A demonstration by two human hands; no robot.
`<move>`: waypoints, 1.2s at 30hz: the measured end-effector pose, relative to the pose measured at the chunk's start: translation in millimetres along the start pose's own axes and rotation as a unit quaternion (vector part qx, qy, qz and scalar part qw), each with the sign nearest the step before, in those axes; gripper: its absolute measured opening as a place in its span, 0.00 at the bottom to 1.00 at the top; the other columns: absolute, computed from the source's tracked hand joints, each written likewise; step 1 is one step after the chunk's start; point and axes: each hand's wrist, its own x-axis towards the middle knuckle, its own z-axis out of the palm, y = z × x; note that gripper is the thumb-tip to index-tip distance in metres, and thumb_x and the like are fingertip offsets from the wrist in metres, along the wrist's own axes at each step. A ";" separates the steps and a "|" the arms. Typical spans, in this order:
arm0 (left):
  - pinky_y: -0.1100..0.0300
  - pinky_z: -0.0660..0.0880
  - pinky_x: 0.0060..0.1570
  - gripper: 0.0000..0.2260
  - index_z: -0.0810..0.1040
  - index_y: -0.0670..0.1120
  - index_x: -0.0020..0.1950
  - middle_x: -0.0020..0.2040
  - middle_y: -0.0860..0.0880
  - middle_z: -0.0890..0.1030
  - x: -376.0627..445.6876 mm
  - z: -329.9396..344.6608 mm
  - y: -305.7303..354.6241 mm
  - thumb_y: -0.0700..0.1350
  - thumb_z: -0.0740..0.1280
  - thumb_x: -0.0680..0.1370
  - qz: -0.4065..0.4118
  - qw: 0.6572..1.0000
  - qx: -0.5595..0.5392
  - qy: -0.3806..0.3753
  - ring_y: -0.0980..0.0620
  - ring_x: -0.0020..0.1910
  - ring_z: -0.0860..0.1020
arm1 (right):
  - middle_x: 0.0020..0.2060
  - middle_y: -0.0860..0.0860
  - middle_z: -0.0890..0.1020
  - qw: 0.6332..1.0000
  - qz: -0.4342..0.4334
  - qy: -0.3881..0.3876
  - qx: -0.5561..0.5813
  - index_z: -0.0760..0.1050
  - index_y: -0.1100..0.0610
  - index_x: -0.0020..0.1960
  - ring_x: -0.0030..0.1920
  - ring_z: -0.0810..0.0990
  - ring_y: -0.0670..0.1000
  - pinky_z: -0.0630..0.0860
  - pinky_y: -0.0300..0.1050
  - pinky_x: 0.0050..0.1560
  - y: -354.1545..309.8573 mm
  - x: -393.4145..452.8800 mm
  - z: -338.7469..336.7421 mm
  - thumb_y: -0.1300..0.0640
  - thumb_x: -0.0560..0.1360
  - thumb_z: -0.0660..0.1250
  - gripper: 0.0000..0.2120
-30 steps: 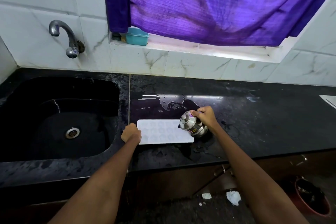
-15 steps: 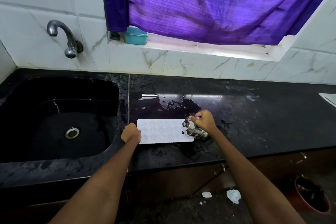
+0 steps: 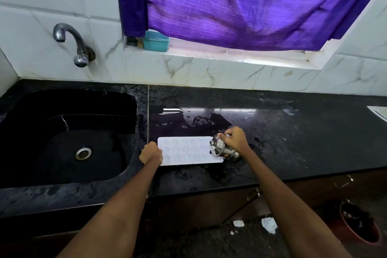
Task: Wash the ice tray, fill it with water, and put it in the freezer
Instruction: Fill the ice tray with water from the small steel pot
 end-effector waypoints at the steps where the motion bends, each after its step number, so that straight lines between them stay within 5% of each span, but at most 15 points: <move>1: 0.49 0.75 0.55 0.15 0.76 0.39 0.62 0.61 0.40 0.78 0.0 0.1 -0.1 0.45 0.66 0.78 0.000 1.000 0.001 0.000 0.40 0.60 0.77 | 0.20 0.50 0.57 1.000 0.001 0.000 0.000 0.53 0.53 0.22 0.24 0.56 0.49 0.57 0.43 0.32 -0.1 0.0 -0.5 0.59 0.70 0.70 0.28; 14: 0.50 0.75 0.55 0.14 0.76 0.38 0.61 0.61 0.39 0.78 1.0 0.5 1.0 0.44 0.66 0.78 -0.002 1.000 0.003 0.001 0.40 0.60 0.78 | 0.20 0.49 0.59 0.984 0.075 0.070 0.146 0.56 0.54 0.21 0.24 0.56 0.48 0.56 0.41 0.29 12.3 4.3 -15.0 0.65 0.69 0.70 0.27; 19: 0.50 0.75 0.55 0.14 0.76 0.38 0.61 0.61 0.39 0.78 0.7 0.6 1.1 0.44 0.65 0.79 0.001 1.000 0.009 0.001 0.40 0.60 0.77 | 0.18 0.49 0.59 0.993 0.052 0.053 0.088 0.56 0.54 0.21 0.20 0.56 0.43 0.56 0.36 0.24 13.2 1.9 -18.0 0.63 0.70 0.71 0.28; 26: 0.50 0.76 0.54 0.13 0.76 0.38 0.61 0.60 0.39 0.78 -0.4 -0.5 1.5 0.43 0.64 0.79 0.007 1.000 0.020 0.000 0.40 0.59 0.78 | 0.19 0.50 0.59 0.998 0.045 0.039 0.018 0.55 0.53 0.21 0.23 0.57 0.49 0.59 0.42 0.32 19.2 -8.6 -14.7 0.62 0.71 0.69 0.28; 36: 0.49 0.75 0.55 0.13 0.75 0.39 0.62 0.62 0.40 0.78 -5.0 -2.3 3.0 0.42 0.62 0.80 0.023 0.999 0.045 0.009 0.40 0.61 0.77 | 0.19 0.50 0.56 0.998 0.044 0.026 -0.038 0.52 0.54 0.22 0.23 0.54 0.48 0.54 0.42 0.26 14.3 -12.0 -16.7 0.62 0.69 0.68 0.27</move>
